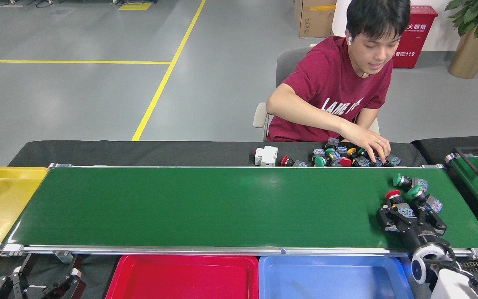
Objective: Pick switch part from conveyor to tray
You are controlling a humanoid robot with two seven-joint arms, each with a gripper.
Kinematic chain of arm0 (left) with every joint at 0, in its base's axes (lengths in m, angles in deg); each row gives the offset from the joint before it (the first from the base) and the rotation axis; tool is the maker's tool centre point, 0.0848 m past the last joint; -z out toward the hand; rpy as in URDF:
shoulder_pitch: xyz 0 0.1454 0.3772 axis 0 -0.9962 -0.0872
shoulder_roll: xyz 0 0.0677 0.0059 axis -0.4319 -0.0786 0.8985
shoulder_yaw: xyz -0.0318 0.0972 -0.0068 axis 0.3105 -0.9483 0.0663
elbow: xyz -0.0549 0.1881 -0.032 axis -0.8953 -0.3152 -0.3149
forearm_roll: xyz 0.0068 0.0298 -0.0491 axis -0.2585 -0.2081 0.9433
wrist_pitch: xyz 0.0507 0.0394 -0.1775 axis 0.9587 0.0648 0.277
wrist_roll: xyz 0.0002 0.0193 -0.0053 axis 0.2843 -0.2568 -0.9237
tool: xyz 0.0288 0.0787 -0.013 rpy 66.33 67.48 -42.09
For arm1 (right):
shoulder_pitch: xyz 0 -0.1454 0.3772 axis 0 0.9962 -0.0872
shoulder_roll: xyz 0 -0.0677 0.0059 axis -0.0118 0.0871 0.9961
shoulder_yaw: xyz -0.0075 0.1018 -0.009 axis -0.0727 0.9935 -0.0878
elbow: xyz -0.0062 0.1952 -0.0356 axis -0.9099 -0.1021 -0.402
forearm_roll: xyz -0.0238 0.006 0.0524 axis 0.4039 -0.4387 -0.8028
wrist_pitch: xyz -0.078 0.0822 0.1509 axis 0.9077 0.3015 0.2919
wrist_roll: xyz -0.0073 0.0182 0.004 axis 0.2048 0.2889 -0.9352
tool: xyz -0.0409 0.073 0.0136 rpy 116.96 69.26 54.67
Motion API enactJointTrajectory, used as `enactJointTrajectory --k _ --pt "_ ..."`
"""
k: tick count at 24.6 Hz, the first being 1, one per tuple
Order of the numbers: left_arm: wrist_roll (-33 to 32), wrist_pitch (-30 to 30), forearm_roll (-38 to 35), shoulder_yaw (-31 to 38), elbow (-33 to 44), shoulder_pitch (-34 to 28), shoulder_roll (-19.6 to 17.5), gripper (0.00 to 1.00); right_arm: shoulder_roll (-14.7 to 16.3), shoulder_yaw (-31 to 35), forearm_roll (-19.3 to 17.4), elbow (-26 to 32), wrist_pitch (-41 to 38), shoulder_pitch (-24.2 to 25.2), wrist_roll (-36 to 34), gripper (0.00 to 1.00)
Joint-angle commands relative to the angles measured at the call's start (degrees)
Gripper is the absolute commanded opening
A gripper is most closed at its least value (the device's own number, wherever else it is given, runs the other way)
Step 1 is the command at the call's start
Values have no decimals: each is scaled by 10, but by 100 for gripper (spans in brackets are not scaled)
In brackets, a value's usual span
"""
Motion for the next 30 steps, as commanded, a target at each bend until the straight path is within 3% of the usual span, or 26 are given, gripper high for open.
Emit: enactJointTrajectory --k 1,5,8,12,14,16,17,18,19,20,22,27,30 --pt "4 1 -1 1 5 3 -7 100 5 3 -9 19 -44 -5 -2 2" --pt "4 1 -1 2 6 0 -7 100 23 9 -41 89 -92 13 3 2" --pt "4 0 -1 2 7 0 -7 100 30 7 -77 210 -140 55 16 4" --pt "4 1 -1 2 6 1 -7 100 16 -39 -80 326 -207 95 47 8" --pt "4 0 -1 1 6 1 -7 100 -7 -122 -68 331 -200 89 57 13" --pt "4 1 -1 1 6 0 -7 100 -23 -190 -33 329 -172 78 59 21" --pt "3 1 -1 1 6 1 -7 100 -39 -218 -11 325 -154 78 59 40" --pt "2 1 -2 1 5 2 -7 100 -58 -240 9 317 -139 77 60 66" --pt "1 3 -2 1 5 3 -7 100 -83 -259 33 303 -123 77 61 87" --pt "0 3 -2 1 5 3 -6 100 -101 -269 58 290 -115 77 63 94" --pt "0 3 -2 1 5 3 -7 100 -113 -271 81 288 -116 80 67 97" --pt "-1 2 -2 1 5 1 -9 100 -115 -261 79 311 -109 75 75 97" --pt "-1 2 -2 2 5 -1 -9 100 -116 -174 79 319 -80 60 74 96"
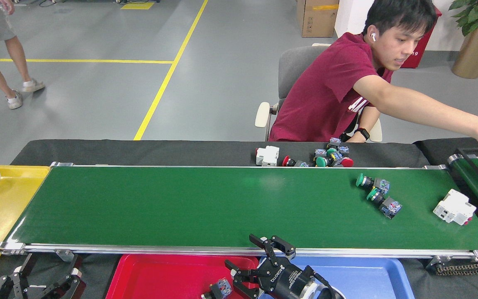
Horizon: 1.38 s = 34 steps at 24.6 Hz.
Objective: Pick switch part from conveyor to tray
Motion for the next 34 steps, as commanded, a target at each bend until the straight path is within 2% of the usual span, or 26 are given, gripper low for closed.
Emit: enactJointTrajectory --k 1,5,7,10,13,15,19,22,24,27,34 --pt "2 1 0 2 5 2 -7 100 -3 55 -1 5 20 -25 0 96" --pt "2 1 0 2 6 0 -7 100 2 159 0 -9 63 -31 0 96" --pt "2 1 0 2 6 -1 -7 100 12 201 -2 -9 73 -15 -4 96" --pt "2 1 0 1 6 -2 -7 100 62 227 -14 -2 88 50 -29 96" --pt "2 1 0 3 6 -4 -6 100 106 260 -71 3 89 112 -101 96" --pt "2 1 -1 3 6 -6 -6 100 128 284 -98 25 87 146 -111 96" --pt "2 1 -1 3 5 -8 -5 100 131 329 -103 74 84 245 -141 96" --pt "2 1 -1 2 5 -8 -5 100 129 328 -103 78 62 282 -164 96" --pt "2 1 -1 1 5 -8 -6 100 127 327 -103 78 36 282 -163 96" --pt "2 1 -2 -1 5 -1 -7 100 125 308 -100 77 41 262 -155 93" --pt "1 1 -27 -52 -2 43 -9 100 115 167 -57 40 157 153 -86 91"
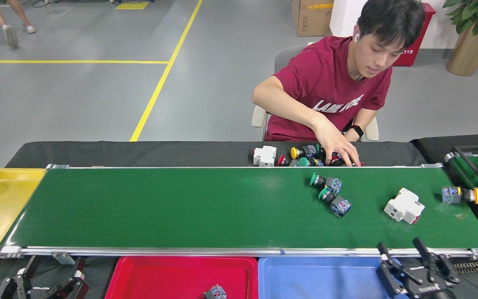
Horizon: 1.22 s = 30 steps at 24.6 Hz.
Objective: Pick switch part from conveyor to tray
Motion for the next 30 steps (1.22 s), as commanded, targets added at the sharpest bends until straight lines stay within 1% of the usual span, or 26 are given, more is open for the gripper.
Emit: enactJointTrajectory --k 1,4,6,9,11,12,13,15,16,17,22,24,27,28,30 --pt "2 0 -13 -5 -4 19 -7 100 -8 -20 11 -13 35 -27 30 91" --pt "2 -1 -21 -10 -17 41 -6 100 -32 -25 28 -56 48 -60 43 91" --pt "1 -1 -23 -34 -32 65 -7 100 -47 -25 34 -96 60 -93 46 91" --pt "0 1 -25 -61 -53 97 -13 100 -53 -25 33 -144 74 -137 58 91" --pt "0 1 -25 -72 -67 119 -16 100 -59 -25 34 -168 77 -157 59 91" --pt "0 1 -25 -79 -72 128 -17 100 -61 -25 33 -174 77 -162 60 88" --pt "0 1 -25 -86 -78 138 -17 100 -61 -27 33 -180 76 -164 61 81" --pt "0 1 -25 -95 -86 149 -19 100 -58 -33 32 -183 69 -165 76 59" --pt "0 1 -27 -95 -86 150 -19 100 -57 -37 31 -183 54 -168 80 28" --pt "0 1 -31 -95 -86 150 -19 100 -57 -37 31 -184 42 -170 80 2" --pt "0 0 -41 -95 -86 150 -19 100 -57 -37 26 -165 10 -171 81 1" --pt "0 0 -41 -95 -85 148 -19 100 -57 -37 16 -150 -13 -166 81 1" --pt "0 0 -41 -94 -85 143 -19 100 -50 -36 -12 -94 -44 -153 85 1" --pt "0 1 -41 -91 -84 141 -20 100 -39 -36 -26 -61 -69 -142 84 2" --pt "0 1 -40 -86 -84 136 -20 100 -25 -37 -45 -7 -128 -119 84 2"
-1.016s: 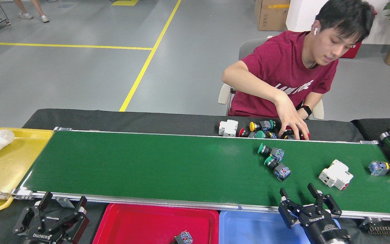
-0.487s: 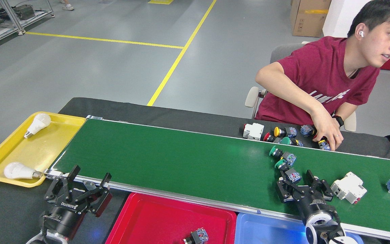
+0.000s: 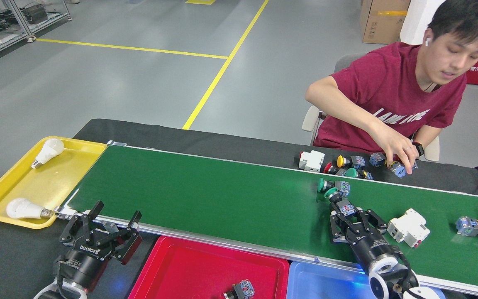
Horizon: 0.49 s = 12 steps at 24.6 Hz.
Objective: Pick switch part from conveyor to tray
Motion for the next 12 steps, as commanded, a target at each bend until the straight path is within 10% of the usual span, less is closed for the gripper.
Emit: enactJointTrajectory --k 1,6,8,12 --pt "3 1 0 8 9 1 -6 100 4 1 -8 45 -75 14 -1 2" --pt "3 1 0 11 10 -2 -5 100 -32 -93 24 79 -141 45 1 21" --pt "3 0 0 10 9 -2 -5 100 -39 -141 58 75 -98 45 19 96" --pt "3 0 -1 5 10 -3 -5 100 -58 -178 64 65 -55 46 56 98"
